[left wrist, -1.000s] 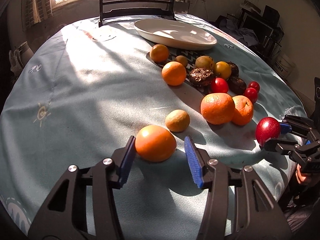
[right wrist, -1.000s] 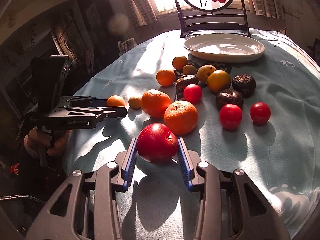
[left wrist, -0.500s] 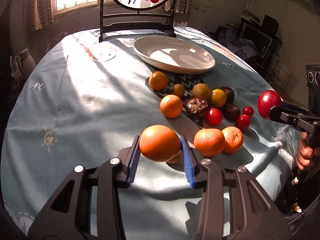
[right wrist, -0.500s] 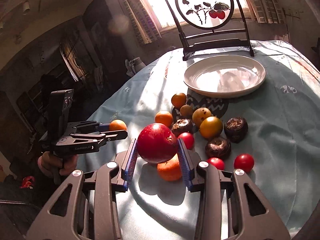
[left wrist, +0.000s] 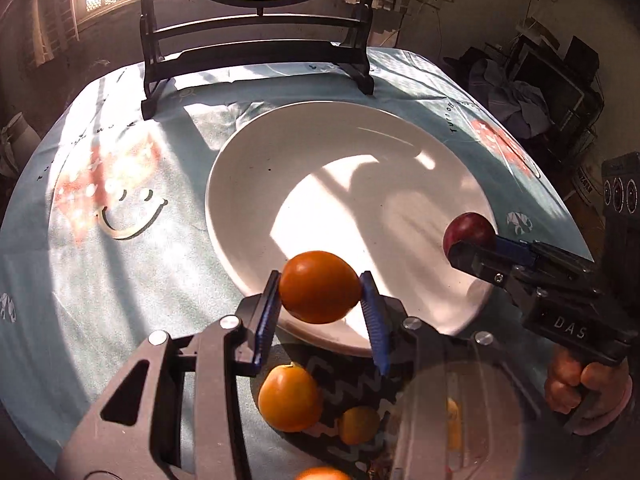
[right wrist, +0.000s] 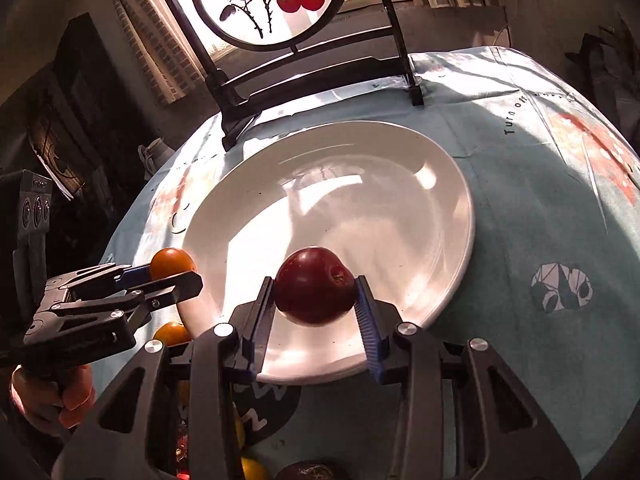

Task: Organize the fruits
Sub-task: 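Carry the apple with the right tool while the left tool carries the orange to the plate, then open the right tool on the plate while the left tool releases the orange there, then reach the right tool to a dark brown fruit while the left tool reaches a small yellow fruit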

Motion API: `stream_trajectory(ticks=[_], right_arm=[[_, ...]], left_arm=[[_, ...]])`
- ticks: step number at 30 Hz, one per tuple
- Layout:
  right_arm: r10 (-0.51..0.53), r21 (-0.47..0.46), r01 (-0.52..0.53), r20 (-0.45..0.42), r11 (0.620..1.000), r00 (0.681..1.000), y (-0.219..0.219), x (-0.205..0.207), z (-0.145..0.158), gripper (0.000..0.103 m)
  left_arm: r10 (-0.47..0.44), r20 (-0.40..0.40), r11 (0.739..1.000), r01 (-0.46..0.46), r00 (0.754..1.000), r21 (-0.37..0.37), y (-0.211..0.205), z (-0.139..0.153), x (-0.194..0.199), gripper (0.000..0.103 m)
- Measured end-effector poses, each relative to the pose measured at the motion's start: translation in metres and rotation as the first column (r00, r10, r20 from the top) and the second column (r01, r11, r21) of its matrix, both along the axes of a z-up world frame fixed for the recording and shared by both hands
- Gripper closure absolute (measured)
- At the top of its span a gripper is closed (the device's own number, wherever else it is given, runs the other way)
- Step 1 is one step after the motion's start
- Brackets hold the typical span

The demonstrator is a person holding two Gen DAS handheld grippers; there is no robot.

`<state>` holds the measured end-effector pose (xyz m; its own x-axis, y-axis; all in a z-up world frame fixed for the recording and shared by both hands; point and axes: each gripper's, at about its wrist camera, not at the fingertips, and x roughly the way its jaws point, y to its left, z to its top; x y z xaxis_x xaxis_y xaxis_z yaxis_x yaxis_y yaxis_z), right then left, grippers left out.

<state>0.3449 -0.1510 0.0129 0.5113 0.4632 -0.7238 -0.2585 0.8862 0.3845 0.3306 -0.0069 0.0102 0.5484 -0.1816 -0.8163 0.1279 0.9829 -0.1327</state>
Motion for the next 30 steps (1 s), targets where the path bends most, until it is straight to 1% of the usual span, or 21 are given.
stream_trajectory(ticks=[1, 2, 3, 4, 6, 9, 11, 12, 14, 15, 17, 18, 21, 22, 23, 26, 30], right_arm=[[0.01, -0.009, -0.01, -0.009, 1.0, 1.0, 0.002, 0.002, -0.002, 0.062], [0.016, -0.014, -0.016, -0.01, 1.0, 1.0, 0.002, 0.002, -0.002, 0.06], [0.023, -0.013, -0.023, -0.006, 1.0, 1.0, 0.002, 0.001, -0.001, 0.052], [0.029, -0.012, -0.028, 0.002, 1.0, 1.0, 0.002, -0.002, 0.002, 0.046], [0.036, -0.018, -0.036, 0.029, 0.999, 0.999, 0.0, -0.011, 0.013, 0.044], [0.054, -0.014, -0.053, 0.073, 0.998, 0.996, -0.004, -0.03, 0.029, 0.044], [0.088, -0.017, -0.087, 0.086, 0.996, 0.992, -0.006, -0.046, 0.034, 0.044], [0.104, -0.022, -0.103, 0.09, 0.994, 0.99, -0.007, -0.054, 0.033, 0.044], [0.129, -0.043, -0.125, 0.099, 0.991, 0.987, -0.008, -0.07, 0.029, 0.044], [0.128, -0.062, -0.123, 0.101, 0.991, 0.987, -0.01, -0.078, 0.025, 0.044], [0.139, -0.087, -0.131, 0.089, 0.988, 0.986, -0.011, -0.089, 0.018, 0.044], [0.145, -0.084, -0.139, 0.083, 0.987, 0.986, -0.013, -0.095, 0.016, 0.044], [0.158, -0.076, -0.152, 0.078, 0.985, 0.984, -0.016, -0.106, 0.015, 0.044], [0.155, -0.087, -0.148, 0.08, 0.985, 0.985, -0.017, -0.108, 0.015, 0.039], [0.149, -0.1, -0.141, 0.082, 0.985, 0.985, -0.017, -0.109, 0.014, 0.037], [0.146, -0.111, -0.136, 0.082, 0.984, 0.986, -0.02, -0.111, 0.012, 0.037], [0.172, -0.133, -0.163, 0.057, 0.978, 0.983, -0.019, -0.116, 0.006, 0.037]], left_arm=[[0.005, -0.008, 1.0, -0.005, 1.0, 0.009, -0.001, -0.003, 0.004, 0.061], [0.017, -0.008, 1.0, -0.016, 1.0, 0.014, 0.0, -0.005, 0.007, 0.056], [0.023, 0.005, 1.0, -0.023, 1.0, 0.015, 0.0, -0.005, 0.007, 0.038], [0.025, 0.029, 0.999, -0.026, 0.999, 0.019, 0.0, -0.002, 0.005, 0.027], [0.047, 0.07, 0.998, -0.05, 0.996, 0.046, 0.0, 0.007, -0.005, 0.014], [0.039, 0.118, 0.997, -0.047, 0.992, 0.065, 0.006, 0.02, -0.034, 0.009], [0.033, 0.147, 0.997, -0.043, 0.989, 0.069, 0.014, 0.023, -0.059, 0.006], [0.033, 0.163, 0.996, -0.045, 0.986, 0.072, 0.019, 0.023, -0.071, 0.004], [0.039, 0.196, 0.995, -0.056, 0.98, 0.078, 0.03, 0.016, -0.096, 0.004], [0.054, 0.199, 0.994, -0.071, 0.979, 0.08, 0.037, 0.01, -0.105, 0.004], [0.099, 0.153, 0.99, -0.113, 0.983, 0.085, 0.048, -0.002, -0.116, 0.004], [0.109, 0.143, 0.99, -0.121, 0.984, 0.072, 0.053, -0.005, -0.122, 0.004], [0.12, 0.135, 0.993, -0.119, 0.984, -0.011, 0.069, -0.012, -0.138, 0.004], [0.131, 0.13, 0.991, -0.13, 0.983, -0.016, 0.072, -0.015, -0.143, 0.004], [0.147, 0.124, 0.989, -0.146, 0.981, -0.015, 0.075, -0.017, -0.147, 0.004], [0.178, 0.122, 0.984, -0.175, 0.976, -0.03, 0.084, -0.02, -0.155, 0.004], [0.208, 0.121, 0.978, -0.204, 0.971, -0.043, 0.091, -0.021, -0.16, 0.004]])
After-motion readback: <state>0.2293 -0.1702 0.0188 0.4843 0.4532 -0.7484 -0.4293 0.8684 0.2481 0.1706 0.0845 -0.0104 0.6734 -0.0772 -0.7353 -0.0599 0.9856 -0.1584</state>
